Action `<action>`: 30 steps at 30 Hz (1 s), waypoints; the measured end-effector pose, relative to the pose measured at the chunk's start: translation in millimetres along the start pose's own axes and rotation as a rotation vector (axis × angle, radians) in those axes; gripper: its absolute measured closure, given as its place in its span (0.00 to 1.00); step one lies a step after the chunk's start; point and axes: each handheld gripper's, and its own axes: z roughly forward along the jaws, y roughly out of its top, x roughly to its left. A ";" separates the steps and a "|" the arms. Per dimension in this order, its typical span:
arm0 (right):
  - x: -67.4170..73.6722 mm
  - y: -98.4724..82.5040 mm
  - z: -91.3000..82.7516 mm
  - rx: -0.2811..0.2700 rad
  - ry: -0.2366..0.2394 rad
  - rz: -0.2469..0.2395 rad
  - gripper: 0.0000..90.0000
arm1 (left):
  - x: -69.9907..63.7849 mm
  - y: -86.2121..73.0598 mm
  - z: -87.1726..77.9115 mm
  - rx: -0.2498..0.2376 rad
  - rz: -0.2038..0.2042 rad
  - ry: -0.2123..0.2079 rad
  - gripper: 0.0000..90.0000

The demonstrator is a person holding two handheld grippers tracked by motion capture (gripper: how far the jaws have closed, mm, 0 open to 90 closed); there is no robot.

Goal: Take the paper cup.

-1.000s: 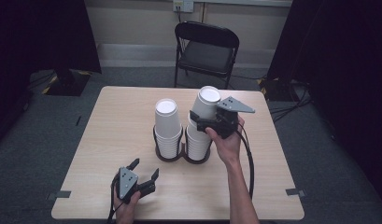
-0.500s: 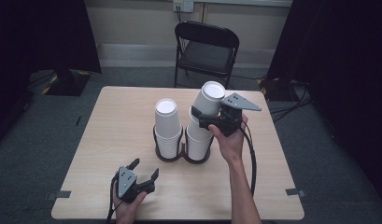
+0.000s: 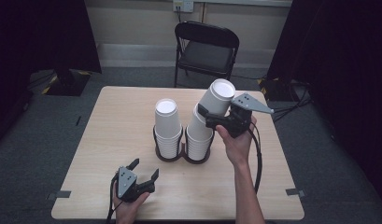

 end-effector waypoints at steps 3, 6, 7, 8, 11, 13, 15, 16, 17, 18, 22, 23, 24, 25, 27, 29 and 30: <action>-4.7 -0.5 -8.5 -0.012 0.002 0.021 0.16 | -0.3 0.6 1.2 0.015 0.004 0.001 0.21; -8.6 -0.7 -16.5 -0.013 -0.011 0.030 0.16 | 0.5 0.4 0.8 0.009 -0.002 -0.004 0.21; -10.1 -0.9 -19.1 -0.016 -0.015 0.029 0.16 | 1.0 0.3 0.7 0.007 -0.007 -0.011 0.21; -11.1 -1.1 -22.2 -0.018 -0.019 0.035 0.16 | 1.7 0.3 0.6 0.008 -0.009 -0.014 0.21; -13.7 -2.9 -31.1 -0.019 -0.032 0.043 0.16 | 2.5 0.5 0.6 0.020 -0.020 -0.032 0.21; -13.9 -5.0 -38.5 -0.014 -0.043 0.040 0.16 | 3.1 0.5 0.2 0.020 -0.024 -0.036 0.21; -15.0 -8.0 -45.4 -0.017 -0.049 0.051 0.16 | 3.2 0.6 0.7 0.024 -0.037 -0.042 0.21; -15.7 -10.1 -47.8 -0.015 -0.053 0.057 0.16 | 3.6 0.7 0.7 0.025 -0.036 -0.043 0.21; -16.6 -12.7 -49.7 -0.012 -0.059 0.060 0.16 | 3.6 1.0 0.6 0.022 -0.040 -0.043 0.21; -17.6 -15.8 -50.9 -0.007 -0.064 0.064 0.16 | 4.0 1.2 0.1 0.020 -0.041 -0.046 0.21; -19.1 -30.9 -55.0 0.009 -0.076 0.091 0.16 | 5.5 1.5 -0.7 0.018 -0.057 -0.060 0.21; -17.5 -34.8 -57.4 0.007 -0.089 0.098 0.16 | 5.9 1.6 -0.8 0.019 -0.063 -0.068 0.22; -16.3 -38.5 -59.6 0.009 -0.099 0.100 0.16 | 6.0 1.6 -0.9 0.020 -0.066 -0.073 0.22; -15.3 -42.3 -61.3 0.019 -0.100 0.104 0.16 | 6.1 1.5 -1.0 0.019 -0.068 -0.077 0.23; -13.3 -50.3 -64.8 0.023 -0.099 0.123 0.16 | 6.4 1.4 -1.6 0.015 -0.073 -0.083 0.22; -11.6 -59.9 -68.6 0.025 -0.093 0.139 0.16 | 6.7 1.5 -2.0 0.013 -0.084 -0.087 0.22; -11.3 -63.2 -69.5 0.026 -0.088 0.147 0.16 | 7.3 1.7 -2.1 0.014 -0.081 -0.091 0.22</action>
